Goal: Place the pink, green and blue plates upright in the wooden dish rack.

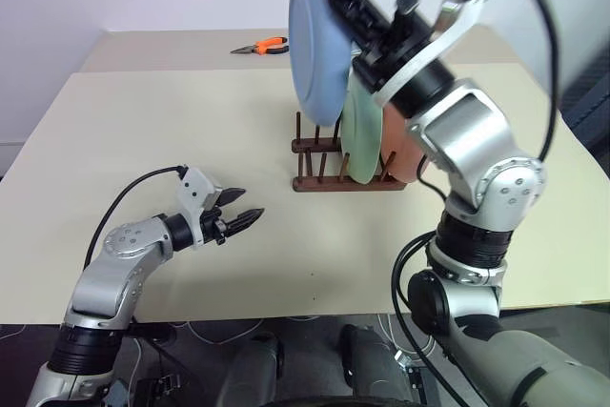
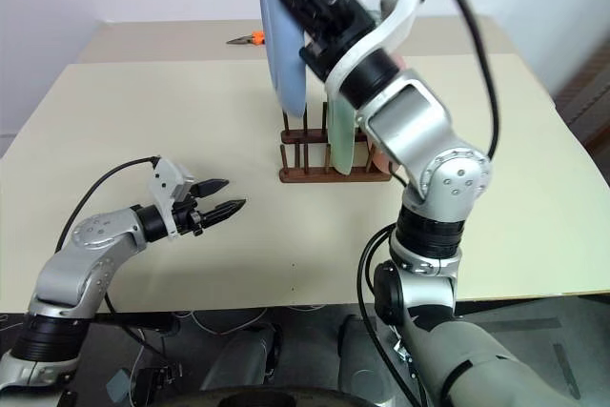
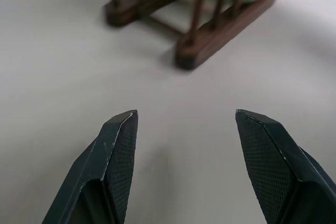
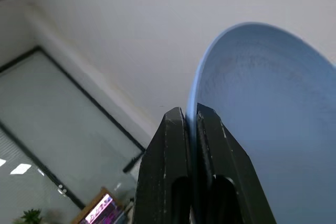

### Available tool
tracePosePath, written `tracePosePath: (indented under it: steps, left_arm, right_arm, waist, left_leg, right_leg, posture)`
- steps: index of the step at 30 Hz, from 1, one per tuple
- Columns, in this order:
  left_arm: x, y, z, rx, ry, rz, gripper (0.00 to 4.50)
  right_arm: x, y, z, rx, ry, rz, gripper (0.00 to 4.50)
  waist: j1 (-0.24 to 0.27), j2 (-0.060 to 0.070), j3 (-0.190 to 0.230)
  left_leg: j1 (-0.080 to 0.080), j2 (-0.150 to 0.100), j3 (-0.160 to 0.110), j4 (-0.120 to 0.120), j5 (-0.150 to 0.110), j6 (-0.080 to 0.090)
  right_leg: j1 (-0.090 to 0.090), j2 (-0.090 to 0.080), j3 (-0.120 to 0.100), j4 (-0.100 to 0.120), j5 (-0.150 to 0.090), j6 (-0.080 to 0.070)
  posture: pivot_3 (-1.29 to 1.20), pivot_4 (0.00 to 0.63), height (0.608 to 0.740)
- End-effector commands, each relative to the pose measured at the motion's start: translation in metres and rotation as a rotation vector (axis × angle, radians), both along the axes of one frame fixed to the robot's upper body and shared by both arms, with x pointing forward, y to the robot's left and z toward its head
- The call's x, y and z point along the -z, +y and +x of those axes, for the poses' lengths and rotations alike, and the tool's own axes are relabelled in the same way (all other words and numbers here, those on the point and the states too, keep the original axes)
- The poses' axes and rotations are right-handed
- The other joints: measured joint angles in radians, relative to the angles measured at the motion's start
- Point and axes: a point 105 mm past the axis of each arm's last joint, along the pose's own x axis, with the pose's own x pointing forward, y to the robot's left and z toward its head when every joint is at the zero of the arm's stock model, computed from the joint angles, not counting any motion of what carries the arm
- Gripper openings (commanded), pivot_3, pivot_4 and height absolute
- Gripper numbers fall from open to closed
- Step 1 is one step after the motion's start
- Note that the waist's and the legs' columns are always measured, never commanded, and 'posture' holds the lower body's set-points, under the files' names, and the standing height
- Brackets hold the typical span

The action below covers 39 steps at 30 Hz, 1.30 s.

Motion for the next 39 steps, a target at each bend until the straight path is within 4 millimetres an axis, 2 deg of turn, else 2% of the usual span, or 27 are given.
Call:
tracePosePath:
  steps: [1, 10, 14, 17, 18, 20, 21, 24, 25, 27, 29, 31, 33, 35, 36, 39]
  left_arm:
    - [-0.011, 0.002, -0.001, -0.003, -0.059, 0.008, 3.03]
    - [-0.011, -0.004, -0.002, 0.007, -0.056, 0.002, 3.03]
    - [-0.011, -0.006, -0.003, 0.014, -0.052, 0.001, 3.03]
    - [-0.01, -0.008, -0.004, 0.021, -0.05, 0.001, 3.03]
    - [-0.011, -0.009, -0.004, 0.023, -0.051, 0.0, 3.03]
    - [-0.011, -0.011, -0.004, 0.028, -0.05, -0.003, 3.03]
    - [-0.012, -0.012, -0.005, 0.031, -0.05, -0.005, 3.03]
    - [-0.012, -0.016, -0.005, 0.038, -0.052, -0.007, 3.03]
    - [-0.012, -0.016, -0.005, 0.035, -0.055, -0.008, 3.03]
    - [-0.013, -0.015, -0.002, 0.012, -0.071, -0.014, 3.03]
    - [-0.015, -0.011, 0.003, -0.024, -0.097, -0.01, 3.03]
    - [-0.015, -0.005, 0.01, -0.069, -0.124, 0.003, 3.03]
    - [-0.014, 0.005, 0.016, -0.113, -0.149, 0.024, 3.03]
    - [-0.012, 0.015, 0.02, -0.148, -0.155, 0.036, 3.03]
    - [-0.011, 0.017, 0.021, -0.156, -0.156, 0.038, 3.03]
    - [-0.006, 0.031, 0.024, -0.208, -0.166, 0.067, 3.03]
  right_arm:
    - [-0.002, 0.005, -0.004, -0.015, 0.012, 0.037, 0.04]
    - [0.027, 0.004, 0.017, 0.035, 0.171, 0.035, 0.04]
    - [0.042, 0.0, 0.032, 0.084, 0.244, 0.017, 0.04]
    - [0.041, -0.001, 0.038, 0.104, 0.223, -0.005, 0.97]
    - [0.037, 0.0, 0.037, 0.12, 0.172, -0.048, 1.4]
    - [0.024, 0.003, 0.03, 0.16, 0.014, -0.174, 2.54]
    - [0.019, 0.003, 0.025, 0.176, -0.062, -0.231, 2.89]
    - [0.005, -0.002, 0.012, 0.224, -0.27, -0.365, 2.89]
    - [-0.003, -0.01, 0.003, 0.255, -0.391, -0.432, 2.89]
    - [-0.015, -0.04, -0.02, 0.297, -0.605, -0.56, 2.89]
    - [-0.014, -0.075, -0.031, 0.327, -0.653, -0.651, 2.89]
    - [-0.002, -0.115, -0.034, 0.37, -0.594, -0.727, 2.89]
    - [0.02, -0.161, -0.037, 0.442, -0.493, -0.843, 2.89]
    - [0.058, -0.194, -0.044, 0.441, -0.352, -0.956, 2.89]
    - [0.073, -0.203, -0.048, 0.428, -0.308, -0.998, 2.89]
    - [0.138, -0.221, -0.052, 0.38, -0.146, -1.157, 2.89]
  waist:
    - [-0.003, 0.0, 0.0]
    - [-0.009, 0.0, 0.0]
    - [-0.009, 0.0, 0.0]
    - [-0.009, 0.0, 0.0]
    - [-0.009, 0.0, 0.0]
    - [-0.008, 0.001, 0.0]
    - [-0.008, 0.001, 0.0]
    - [-0.008, 0.0, 0.0]
    - [-0.008, 0.0, 0.0]
    - [0.0, 0.0, 0.0]
    - [0.014, -0.002, -0.001]
    - [0.021, -0.003, -0.001]
    - [0.025, -0.005, -0.002]
    - [0.024, -0.004, -0.002]
    - [0.024, -0.005, -0.002]
    - [0.014, -0.003, -0.002]
  left_leg:
    - [0.0, 0.0, 0.0, 0.0, 0.0, 0.0]
    - [0.001, 0.001, 0.001, -0.001, 0.0, 0.0]
    - [0.001, 0.001, 0.001, -0.001, 0.0, 0.0]
    - [0.001, 0.001, 0.001, -0.001, 0.0, 0.0]
    - [0.001, 0.001, 0.001, -0.001, 0.0, 0.0]
    - [0.001, 0.001, 0.001, -0.001, 0.0, 0.0]
    - [0.001, 0.001, 0.002, 0.0, 0.0, 0.0]
    - [0.001, 0.001, 0.002, -0.001, 0.0, 0.0]
    - [0.001, 0.001, 0.002, -0.001, 0.0, 0.0]
    - [0.0, 0.001, 0.002, 0.0, 0.0, 0.0]
    - [-0.001, 0.0, 0.001, 0.0, 0.0, 0.0]
    - [0.001, 0.0, 0.001, 0.001, -0.001, 0.002]
    - [0.001, 0.0, 0.002, 0.001, -0.001, 0.002]
    - [0.002, 0.0, 0.003, 0.002, -0.001, 0.002]
    - [0.002, 0.001, 0.003, 0.002, -0.001, 0.002]
    - [0.004, 0.002, 0.006, 0.001, -0.002, 0.002]
  right_leg:
    - [0.0, 0.0, 0.0, 0.0, 0.0, 0.0]
    - [0.0, 0.001, 0.0, 0.001, 0.0, 0.0]
    - [-0.001, 0.001, 0.0, 0.001, 0.0, 0.0]
    - [-0.001, 0.001, 0.0, 0.001, 0.0, 0.0]
    - [-0.001, 0.001, 0.0, 0.001, 0.0, 0.0]
    - [-0.001, 0.001, 0.0, 0.001, 0.0, 0.0]
    - [-0.001, 0.001, 0.001, 0.001, 0.0, 0.0]
    - [-0.001, 0.001, 0.0, 0.001, 0.0, 0.0]
    - [-0.001, 0.001, 0.0, 0.001, 0.0, 0.0]
    - [0.0, 0.001, 0.0, 0.0, 0.0, 0.0]
    - [0.002, 0.0, -0.002, -0.003, -0.001, 0.001]
    - [0.006, 0.0, -0.001, -0.006, -0.001, 0.001]
    - [0.008, -0.001, -0.002, -0.008, -0.003, -0.001]
    - [0.008, -0.001, -0.001, -0.007, -0.003, -0.001]
    - [0.008, -0.001, -0.001, -0.007, -0.003, -0.001]
    - [0.008, -0.001, 0.0, -0.006, -0.003, 0.0]
  posture:
    - [0.0, 0.15, 0.74]
    - [0.0, 0.15, 0.74]
    - [0.0, 0.15, 0.74]
    - [0.0, 0.15, 0.74]
    - [0.0, 0.15, 0.74]
    - [0.0, 0.15, 0.74]
    - [0.0, 0.15, 0.74]
    - [0.0, 0.15, 0.74]
    - [0.0, 0.15, 0.74]
    - [0.0, 0.15, 0.74]
    - [0.0, 0.15, 0.74]
    - [0.0, 0.15, 0.74]
    - [0.0, 0.15, 0.74]
    - [0.0, 0.15, 0.74]
    - [0.0, 0.15, 0.74]
    - [0.0, 0.15, 0.74]
